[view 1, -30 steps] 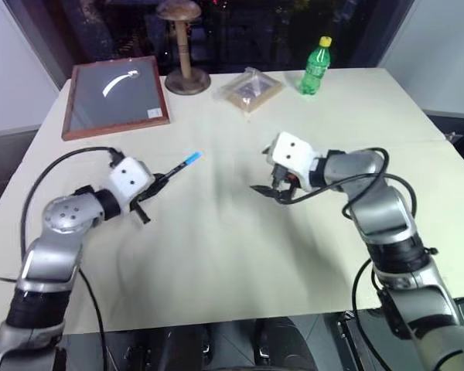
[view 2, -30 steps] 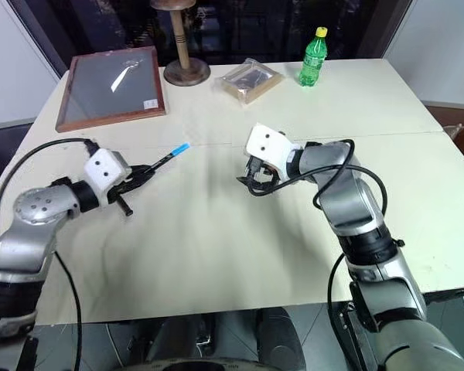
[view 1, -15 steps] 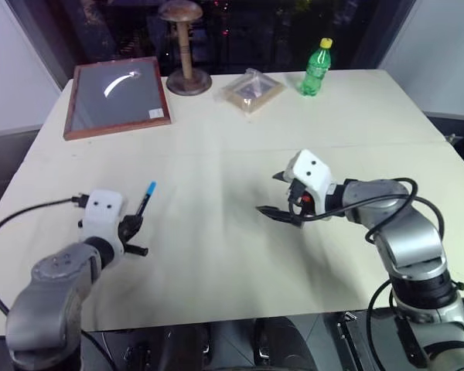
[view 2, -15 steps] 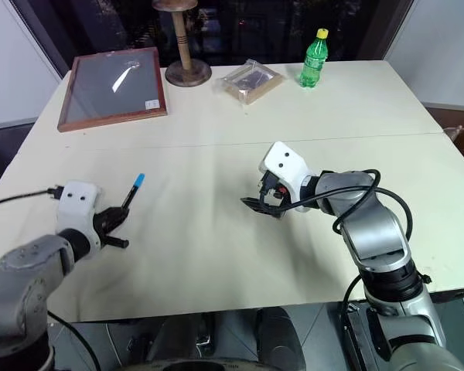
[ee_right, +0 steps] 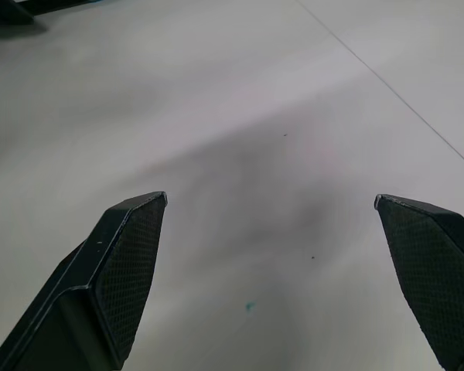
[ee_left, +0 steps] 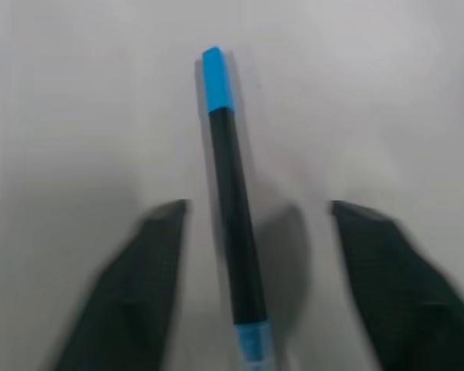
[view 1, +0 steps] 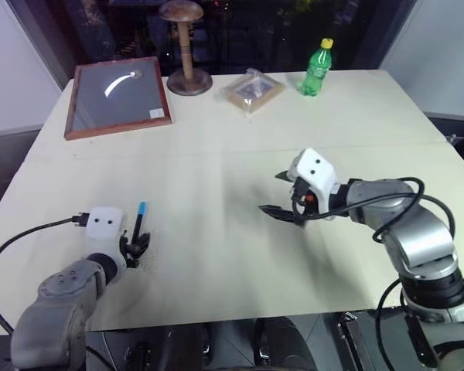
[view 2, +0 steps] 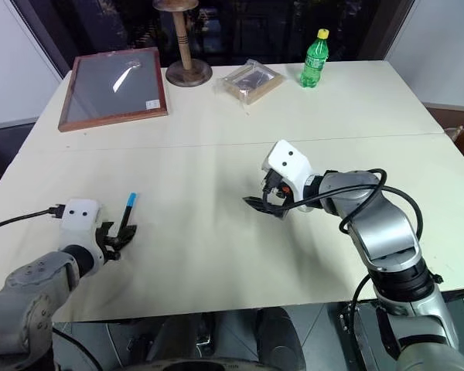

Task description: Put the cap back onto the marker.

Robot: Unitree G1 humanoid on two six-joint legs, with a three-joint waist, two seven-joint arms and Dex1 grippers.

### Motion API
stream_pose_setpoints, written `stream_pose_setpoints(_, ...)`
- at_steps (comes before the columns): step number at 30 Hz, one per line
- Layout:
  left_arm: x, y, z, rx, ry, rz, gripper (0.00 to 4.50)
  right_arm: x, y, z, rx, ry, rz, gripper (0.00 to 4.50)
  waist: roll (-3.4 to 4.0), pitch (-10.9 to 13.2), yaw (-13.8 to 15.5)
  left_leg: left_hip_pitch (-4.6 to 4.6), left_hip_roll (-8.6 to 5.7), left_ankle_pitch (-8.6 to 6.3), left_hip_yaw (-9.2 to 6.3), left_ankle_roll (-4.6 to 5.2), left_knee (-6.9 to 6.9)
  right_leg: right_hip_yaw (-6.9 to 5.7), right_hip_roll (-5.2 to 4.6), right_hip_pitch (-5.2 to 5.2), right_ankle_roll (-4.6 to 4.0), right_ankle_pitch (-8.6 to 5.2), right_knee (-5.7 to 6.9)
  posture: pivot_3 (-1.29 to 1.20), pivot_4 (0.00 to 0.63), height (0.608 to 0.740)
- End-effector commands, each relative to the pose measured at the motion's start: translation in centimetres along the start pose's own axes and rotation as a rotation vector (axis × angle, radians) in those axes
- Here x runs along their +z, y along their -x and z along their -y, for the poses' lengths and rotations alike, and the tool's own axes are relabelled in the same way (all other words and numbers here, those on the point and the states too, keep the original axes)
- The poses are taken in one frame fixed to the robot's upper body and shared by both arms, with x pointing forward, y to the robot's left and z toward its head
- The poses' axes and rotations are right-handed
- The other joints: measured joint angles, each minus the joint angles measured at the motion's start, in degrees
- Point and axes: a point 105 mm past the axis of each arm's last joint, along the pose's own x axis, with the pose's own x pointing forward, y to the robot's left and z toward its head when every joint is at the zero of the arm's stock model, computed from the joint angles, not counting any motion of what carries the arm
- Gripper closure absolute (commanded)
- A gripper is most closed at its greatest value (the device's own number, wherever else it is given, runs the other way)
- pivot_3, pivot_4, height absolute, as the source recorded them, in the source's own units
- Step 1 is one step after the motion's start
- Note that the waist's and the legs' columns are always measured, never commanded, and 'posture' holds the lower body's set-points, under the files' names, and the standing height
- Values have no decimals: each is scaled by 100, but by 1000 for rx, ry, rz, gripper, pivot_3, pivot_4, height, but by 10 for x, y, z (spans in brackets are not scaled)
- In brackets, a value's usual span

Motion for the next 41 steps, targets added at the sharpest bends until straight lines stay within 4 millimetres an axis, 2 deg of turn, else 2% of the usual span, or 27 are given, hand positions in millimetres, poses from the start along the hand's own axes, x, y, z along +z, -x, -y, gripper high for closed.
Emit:
stream_pose_setpoints(1,12,4,-3,25,-4,63,82,16,7,-5,64,70,45,0,0,0,1,0,0,0,0,0,0,0,0,-1,-1,0,0,0,150,740)
stream_pose_setpoints(9,16,10,0,41,7,92,82,25,16,-25,279,122,84,0,0,0,1,-1,0,-1,0,2,-2,0,-2,0,-2,-1,-6,0,150,740)
stream_pose_setpoints(13,21,17,-1,66,6,126,82,32,16,-29,343,146,115,0,0,0,0,-1,1,-1,0,2,-2,0,-3,0,-2,-1,-6,0,150,740)
stream_pose_setpoints(24,20,30,-10,107,31,159,82,46,18,-26,454,169,191,0,-1,1,-2,-1,1,-2,-1,1,-4,0,-8,1,-4,-2,-10,0,150,740)
stream_pose_setpoints(30,16,38,-9,103,52,167,82,47,20,-28,493,168,204,0,0,1,-2,-1,1,-4,-2,-1,-8,0,-17,0,-19,-9,-17,0,150,740)
stream_pose_setpoints(41,19,49,-1,95,53,166,82,56,21,-20,461,165,241,0,2,1,-16,-2,-1,-6,0,-5,-21,-1,-21,2,-30,-7,-39,0,150,740)
